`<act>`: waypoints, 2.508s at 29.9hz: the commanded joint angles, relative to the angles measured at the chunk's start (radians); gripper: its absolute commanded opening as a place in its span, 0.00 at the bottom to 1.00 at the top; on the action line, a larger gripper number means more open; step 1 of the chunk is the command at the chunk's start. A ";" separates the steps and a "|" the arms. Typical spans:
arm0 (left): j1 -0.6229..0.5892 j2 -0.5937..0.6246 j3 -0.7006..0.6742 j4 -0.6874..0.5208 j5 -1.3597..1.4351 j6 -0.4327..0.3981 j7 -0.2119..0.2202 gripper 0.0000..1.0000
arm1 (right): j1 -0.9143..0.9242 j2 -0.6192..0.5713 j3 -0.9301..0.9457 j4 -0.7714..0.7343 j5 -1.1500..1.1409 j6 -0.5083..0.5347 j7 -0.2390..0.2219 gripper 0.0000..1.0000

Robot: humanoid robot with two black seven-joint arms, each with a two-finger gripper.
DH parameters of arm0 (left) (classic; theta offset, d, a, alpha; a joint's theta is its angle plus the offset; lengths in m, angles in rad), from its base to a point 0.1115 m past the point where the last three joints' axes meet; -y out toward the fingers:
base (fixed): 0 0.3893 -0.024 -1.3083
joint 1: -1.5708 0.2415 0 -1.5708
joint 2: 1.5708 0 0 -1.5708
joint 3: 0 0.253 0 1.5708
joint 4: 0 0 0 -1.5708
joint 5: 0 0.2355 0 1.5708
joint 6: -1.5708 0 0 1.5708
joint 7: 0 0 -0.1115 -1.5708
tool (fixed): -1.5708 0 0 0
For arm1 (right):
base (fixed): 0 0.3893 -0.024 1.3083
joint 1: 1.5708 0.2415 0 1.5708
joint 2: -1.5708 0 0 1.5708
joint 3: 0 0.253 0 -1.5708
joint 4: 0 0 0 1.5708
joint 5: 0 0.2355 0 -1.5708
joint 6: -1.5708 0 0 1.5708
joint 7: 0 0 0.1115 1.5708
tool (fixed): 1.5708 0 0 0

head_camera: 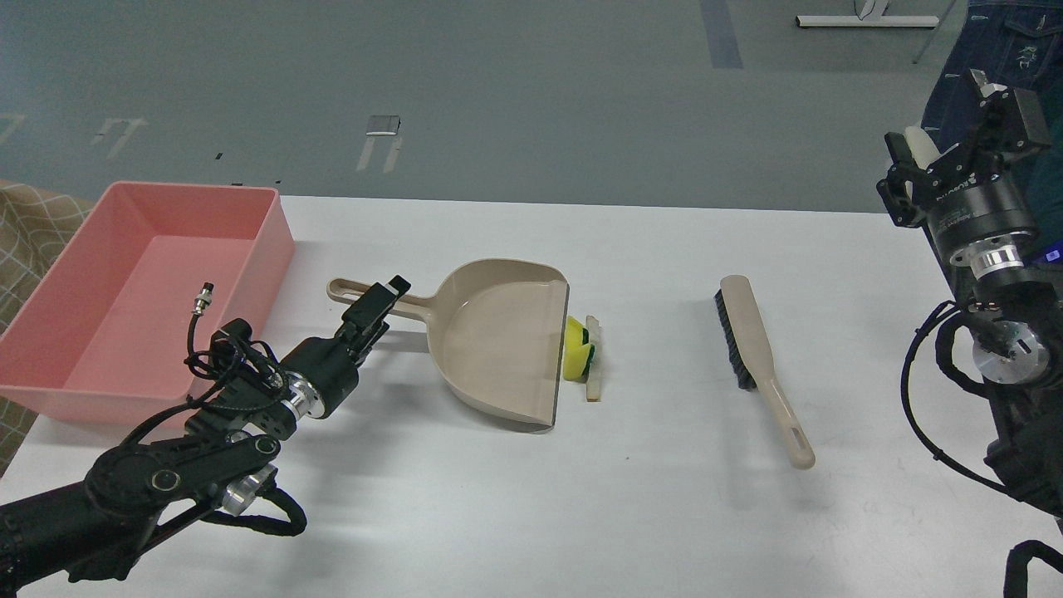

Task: Sweep and dump garbage into bin

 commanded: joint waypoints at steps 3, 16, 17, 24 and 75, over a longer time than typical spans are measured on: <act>-0.010 -0.027 -0.001 0.041 -0.003 0.011 -0.001 0.96 | 0.001 0.000 0.000 0.000 -0.001 0.000 0.000 0.99; -0.016 -0.047 -0.019 0.064 -0.003 0.030 0.007 0.49 | 0.001 0.002 0.000 0.003 -0.001 0.000 0.000 0.99; -0.016 -0.047 -0.019 0.063 -0.003 0.030 0.007 0.42 | 0.001 0.002 0.000 0.001 -0.001 0.000 0.000 0.99; -0.016 -0.048 -0.019 0.064 -0.003 0.034 0.018 0.00 | 0.003 0.003 0.000 0.003 -0.001 0.000 0.000 0.99; -0.059 -0.103 -0.019 0.047 0.005 0.097 0.004 0.00 | -0.182 -0.870 -0.675 0.650 -0.485 0.009 -0.058 0.99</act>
